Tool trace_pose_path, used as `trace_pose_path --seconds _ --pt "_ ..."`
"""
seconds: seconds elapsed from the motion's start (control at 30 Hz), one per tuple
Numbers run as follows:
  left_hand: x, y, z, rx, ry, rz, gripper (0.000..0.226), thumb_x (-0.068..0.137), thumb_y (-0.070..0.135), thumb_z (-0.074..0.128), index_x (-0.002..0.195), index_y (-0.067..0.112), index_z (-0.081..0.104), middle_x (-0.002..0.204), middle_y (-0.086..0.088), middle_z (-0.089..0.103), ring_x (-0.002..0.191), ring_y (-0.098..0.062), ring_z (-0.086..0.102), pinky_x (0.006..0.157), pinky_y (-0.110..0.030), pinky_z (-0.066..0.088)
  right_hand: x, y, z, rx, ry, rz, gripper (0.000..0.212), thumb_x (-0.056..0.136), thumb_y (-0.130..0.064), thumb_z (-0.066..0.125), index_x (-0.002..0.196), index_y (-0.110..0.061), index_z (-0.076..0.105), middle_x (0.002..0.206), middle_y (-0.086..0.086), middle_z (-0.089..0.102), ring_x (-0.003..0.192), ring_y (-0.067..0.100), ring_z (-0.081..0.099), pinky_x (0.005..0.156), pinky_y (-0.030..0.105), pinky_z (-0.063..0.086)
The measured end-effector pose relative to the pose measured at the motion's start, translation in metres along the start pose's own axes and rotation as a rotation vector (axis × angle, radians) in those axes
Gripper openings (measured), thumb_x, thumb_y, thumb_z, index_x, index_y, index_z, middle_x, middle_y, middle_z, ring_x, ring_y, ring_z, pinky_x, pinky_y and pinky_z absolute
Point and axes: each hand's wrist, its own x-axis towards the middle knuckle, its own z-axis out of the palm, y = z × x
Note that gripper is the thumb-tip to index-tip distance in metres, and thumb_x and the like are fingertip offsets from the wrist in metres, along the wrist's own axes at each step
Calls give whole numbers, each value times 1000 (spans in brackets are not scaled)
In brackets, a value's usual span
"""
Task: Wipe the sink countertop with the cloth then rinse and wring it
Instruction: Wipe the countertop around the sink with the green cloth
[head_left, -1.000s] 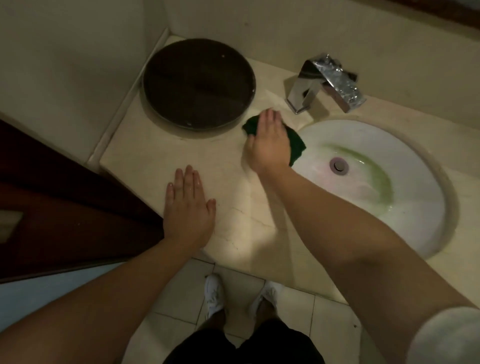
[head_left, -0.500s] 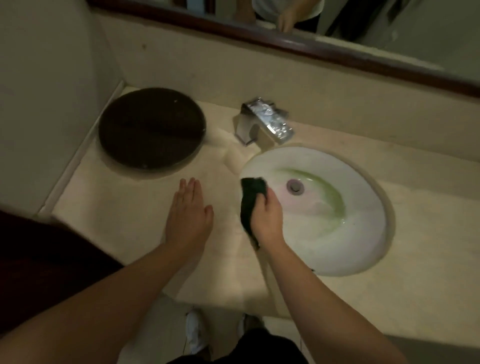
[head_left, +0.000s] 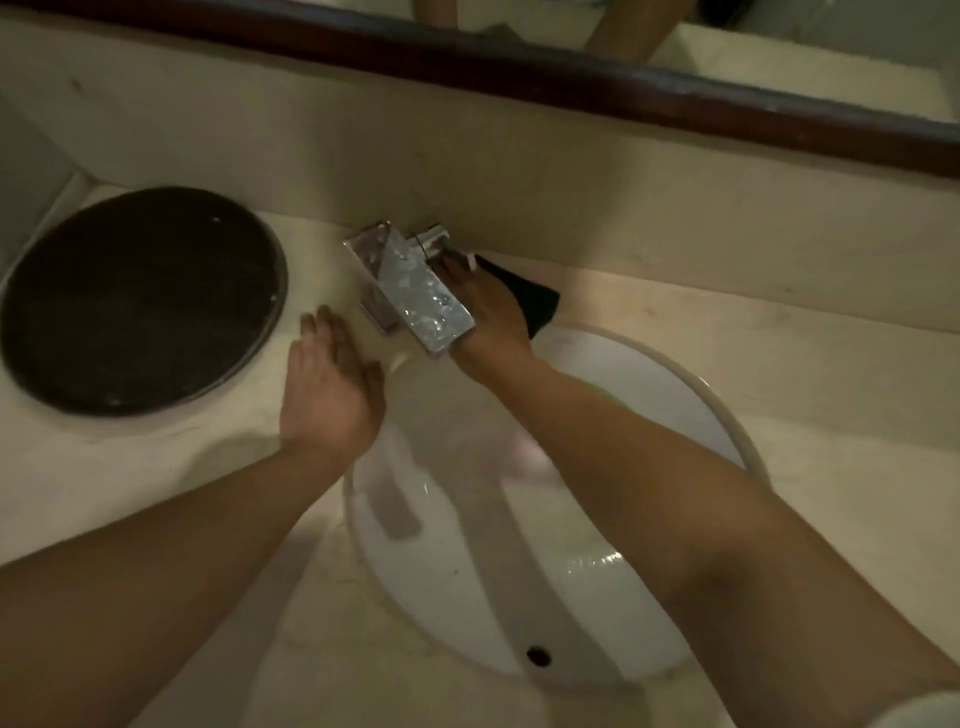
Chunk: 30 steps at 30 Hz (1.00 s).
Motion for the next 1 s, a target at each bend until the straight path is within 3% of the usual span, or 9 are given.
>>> trace_pose_path --seconds 0.1,0.23,0.33,0.5,0.6,0.7,0.77,0.87,1.0 --pt "-1 1 0 15 8 -11 67 96 32 30 148 -7 17 157 -25 15 146 -40 10 120 -48 12 1 17 5 -91 -29 -166 52 84 -18 57 134 -3 54 135 13 59 120 31 56 98 37 44" --pt "0 2 0 32 6 -12 70 95 37 22 150 -6 13 158 -23 12 147 -37 7 120 -47 10 -11 62 -19 -104 36 -158 51 91 -10 44 141 2 44 147 18 45 136 34 43 115 37 29" --pt "-1 1 0 30 5 -5 70 95 36 23 149 -7 14 158 -25 12 147 -38 8 120 -48 11 -30 99 -42 -101 -51 -15 53 100 -9 36 152 -11 26 160 2 24 147 19 22 117 23 8" --pt "0 1 -4 1 -9 11 66 95 30 31 145 -11 20 154 -30 20 143 -45 15 116 -54 19 -94 166 -85 -20 107 296 48 97 -8 41 145 -12 42 150 10 42 138 27 39 114 37 30" --pt "-1 2 -6 -37 -7 -8 66 96 29 34 146 -11 19 153 -29 21 142 -45 15 116 -53 21 -114 189 -98 -63 117 565 49 94 -8 38 143 -10 43 149 10 43 136 29 40 113 34 31" --pt "-2 -1 -4 -16 11 7 66 97 30 32 147 -11 15 154 -29 20 143 -43 16 117 -50 20 -103 172 -90 -116 121 745 57 95 -10 34 150 0 26 157 15 28 145 28 25 120 33 17" --pt "-1 -1 0 -10 28 14 66 98 29 33 147 -11 15 154 -29 19 144 -43 15 119 -48 17 -87 142 -79 -140 157 684 55 92 -11 34 144 7 32 150 24 36 140 34 31 117 34 21" --pt "1 -3 5 -18 47 26 68 96 31 32 148 -9 15 155 -28 19 144 -42 14 119 -48 16 -53 78 -54 -78 113 476 47 87 -8 40 132 0 48 135 20 52 127 34 46 105 33 32" --pt "3 -8 9 -20 52 53 70 93 35 28 147 -10 19 153 -29 22 143 -43 17 117 -49 18 -18 37 -40 -75 -76 307 59 97 -9 36 152 0 14 162 13 14 149 26 12 121 30 6"
